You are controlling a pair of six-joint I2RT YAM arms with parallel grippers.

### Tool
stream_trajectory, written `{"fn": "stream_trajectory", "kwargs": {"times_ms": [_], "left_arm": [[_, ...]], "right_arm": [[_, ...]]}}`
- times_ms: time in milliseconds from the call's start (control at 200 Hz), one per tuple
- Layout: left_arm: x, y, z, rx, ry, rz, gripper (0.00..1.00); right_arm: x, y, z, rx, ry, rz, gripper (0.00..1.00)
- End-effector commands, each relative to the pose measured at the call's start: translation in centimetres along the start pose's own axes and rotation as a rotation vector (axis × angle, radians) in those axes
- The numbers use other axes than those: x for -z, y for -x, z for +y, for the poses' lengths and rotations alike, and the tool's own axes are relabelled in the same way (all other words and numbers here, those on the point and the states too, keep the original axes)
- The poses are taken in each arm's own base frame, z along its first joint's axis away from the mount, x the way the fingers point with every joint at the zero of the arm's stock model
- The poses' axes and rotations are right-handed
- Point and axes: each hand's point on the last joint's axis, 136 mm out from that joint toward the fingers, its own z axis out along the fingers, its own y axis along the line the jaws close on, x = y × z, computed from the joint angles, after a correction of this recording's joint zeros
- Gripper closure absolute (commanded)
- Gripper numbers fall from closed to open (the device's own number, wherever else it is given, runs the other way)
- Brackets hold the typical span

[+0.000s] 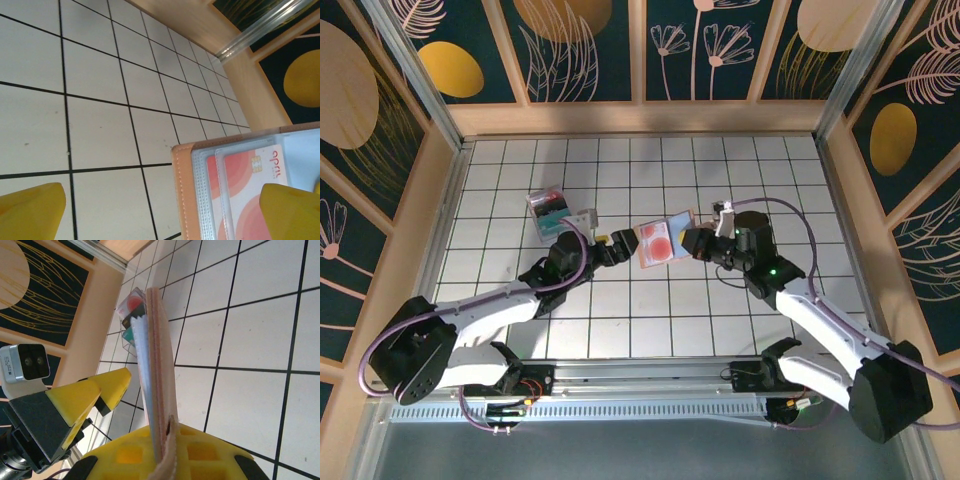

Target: Take the credit cards out of the card holder

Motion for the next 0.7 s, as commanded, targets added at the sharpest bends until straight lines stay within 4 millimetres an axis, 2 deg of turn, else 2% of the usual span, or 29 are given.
{"fn": "stream_trajectory", "kwargs": {"times_ms": [0, 120, 210, 320, 691], "left_arm": [[0.6, 0.7, 0.4, 0.018, 0.025, -0.037, 0.01], [0.6, 0.8, 0.3, 0.004, 0.029, -0.038, 0.01], [0.5, 0.9, 0.3, -0.007, 0.036, -0.035, 0.01], [0.4, 1.1, 0.4, -0.014, 0.050, -0.038, 0.01], [0.3, 0.8, 0.8, -0.006, 0.071, -0.028, 0.01]], "right_arm": [[-0.8, -0.2, 0.5, -0.018, 0.033, -0.010, 1.00], [-1.8, -1.0, -0.6, -0.068, 0.010, 0.007, 1.00], [-2.8, -2.5, -0.7, -0.091, 0.016, 0.048, 1.00], [-3.9, -3.5, -1.0, -0.111, 0.001, 0.074, 1.00], [-6.3, -5.2, -3.9, -0.165, -0.112, 0.142, 1.00]]}}
